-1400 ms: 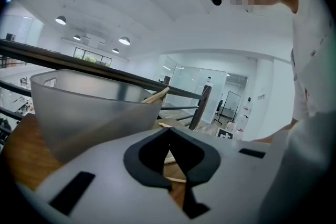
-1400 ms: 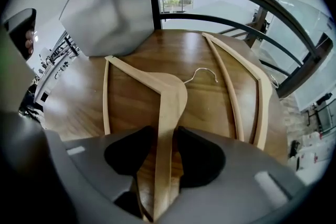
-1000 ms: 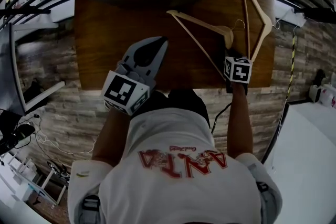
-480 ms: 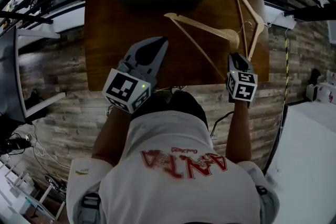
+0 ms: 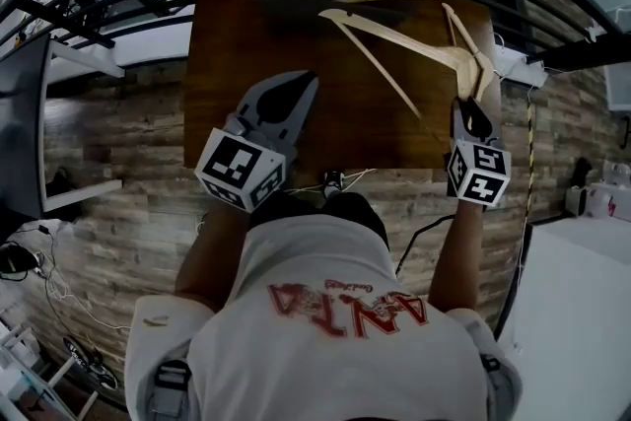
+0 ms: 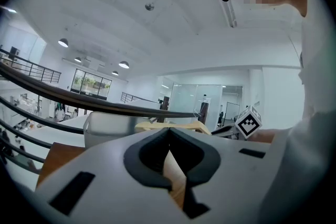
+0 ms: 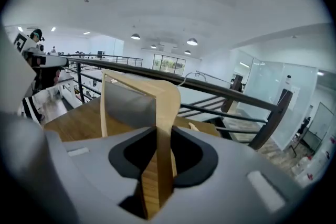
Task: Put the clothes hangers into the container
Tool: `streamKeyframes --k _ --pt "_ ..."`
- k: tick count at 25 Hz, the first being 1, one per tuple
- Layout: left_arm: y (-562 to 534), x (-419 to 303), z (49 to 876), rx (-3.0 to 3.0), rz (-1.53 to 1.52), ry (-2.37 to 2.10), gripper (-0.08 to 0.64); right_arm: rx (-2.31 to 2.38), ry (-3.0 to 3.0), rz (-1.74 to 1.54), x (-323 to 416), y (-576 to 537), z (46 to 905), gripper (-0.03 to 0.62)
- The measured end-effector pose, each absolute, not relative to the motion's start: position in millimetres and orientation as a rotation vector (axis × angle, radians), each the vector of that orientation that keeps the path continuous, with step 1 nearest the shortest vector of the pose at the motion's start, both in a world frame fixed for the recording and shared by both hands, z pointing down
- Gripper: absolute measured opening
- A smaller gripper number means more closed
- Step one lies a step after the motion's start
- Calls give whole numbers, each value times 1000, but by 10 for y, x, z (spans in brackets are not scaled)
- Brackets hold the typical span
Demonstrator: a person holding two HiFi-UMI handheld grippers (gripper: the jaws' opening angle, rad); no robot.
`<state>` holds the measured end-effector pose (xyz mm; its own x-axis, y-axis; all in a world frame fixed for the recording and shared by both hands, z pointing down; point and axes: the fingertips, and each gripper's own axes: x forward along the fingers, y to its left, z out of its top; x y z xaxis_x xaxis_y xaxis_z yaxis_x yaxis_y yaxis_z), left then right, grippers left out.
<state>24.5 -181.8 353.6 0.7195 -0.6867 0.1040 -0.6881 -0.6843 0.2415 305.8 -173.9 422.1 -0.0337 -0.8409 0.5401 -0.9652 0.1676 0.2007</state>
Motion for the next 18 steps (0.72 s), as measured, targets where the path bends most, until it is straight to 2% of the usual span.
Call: streamKeyframes --k 18 --pt "-1739 -271 3103 2610 -160 -1304 9 1537 -1865 -259 2756 -3003 2795 87"
